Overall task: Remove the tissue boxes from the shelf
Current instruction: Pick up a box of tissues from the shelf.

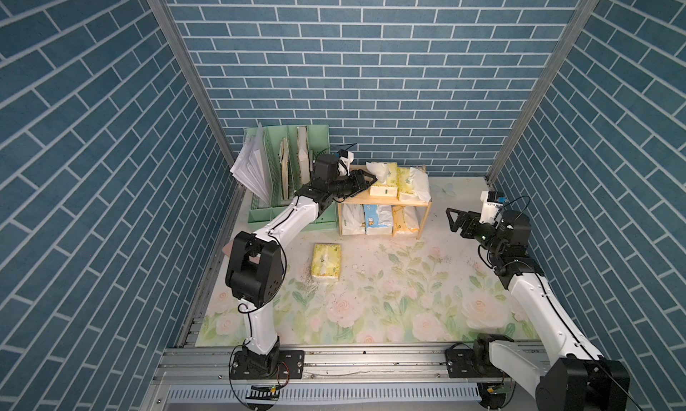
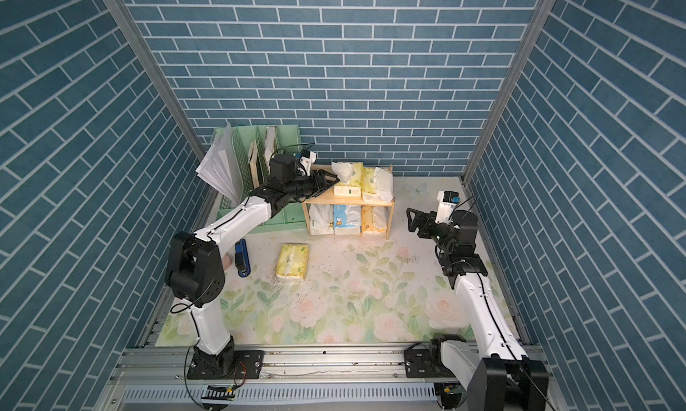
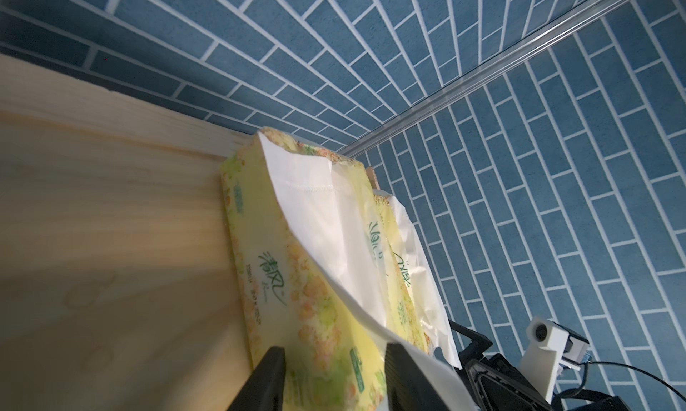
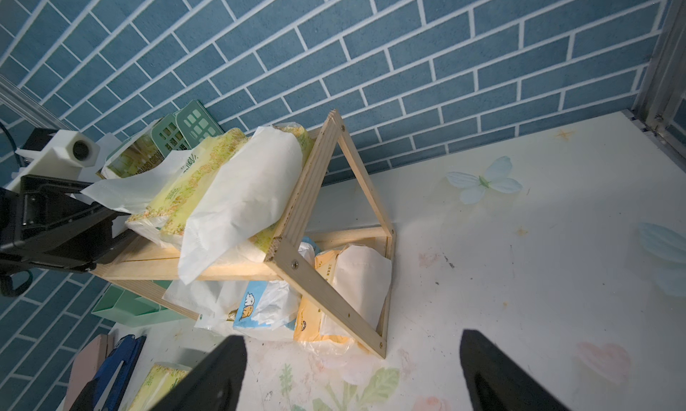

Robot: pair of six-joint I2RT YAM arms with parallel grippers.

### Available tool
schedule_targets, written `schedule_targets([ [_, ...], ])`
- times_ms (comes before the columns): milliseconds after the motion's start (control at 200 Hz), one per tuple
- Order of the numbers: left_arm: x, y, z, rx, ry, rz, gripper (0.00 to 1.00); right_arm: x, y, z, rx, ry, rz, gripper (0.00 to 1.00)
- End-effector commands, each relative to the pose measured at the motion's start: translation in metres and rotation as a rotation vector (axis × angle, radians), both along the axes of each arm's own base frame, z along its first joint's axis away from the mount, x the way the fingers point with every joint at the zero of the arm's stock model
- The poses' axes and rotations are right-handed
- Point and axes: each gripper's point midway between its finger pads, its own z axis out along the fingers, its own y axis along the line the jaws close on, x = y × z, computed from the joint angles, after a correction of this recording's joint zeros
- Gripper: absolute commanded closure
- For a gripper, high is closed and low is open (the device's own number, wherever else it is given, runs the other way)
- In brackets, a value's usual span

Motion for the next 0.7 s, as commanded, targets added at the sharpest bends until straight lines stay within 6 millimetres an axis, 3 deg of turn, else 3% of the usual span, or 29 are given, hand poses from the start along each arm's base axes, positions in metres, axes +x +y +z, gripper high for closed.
schedule_targets([
  [0,0.001,-0.007,0.0045,-0.008,-0.014,-0.025,0.54,-0.0019,-0.0009,0.0126,0.014,-0.028,-0.011,0.06],
  [390,0.004,-0.013,-0.0003,-0.011,-0.005,-0.032,0.68,-0.0029,-0.0029,0.0119,0.009,-0.027,-0.022,0.07],
  [695,0.0012,-0.0121,0.0037,-0.009,-0.017,-0.034,0.98,-0.0033,-0.0042,0.0116,0.0,-0.026,-0.028,0.07],
])
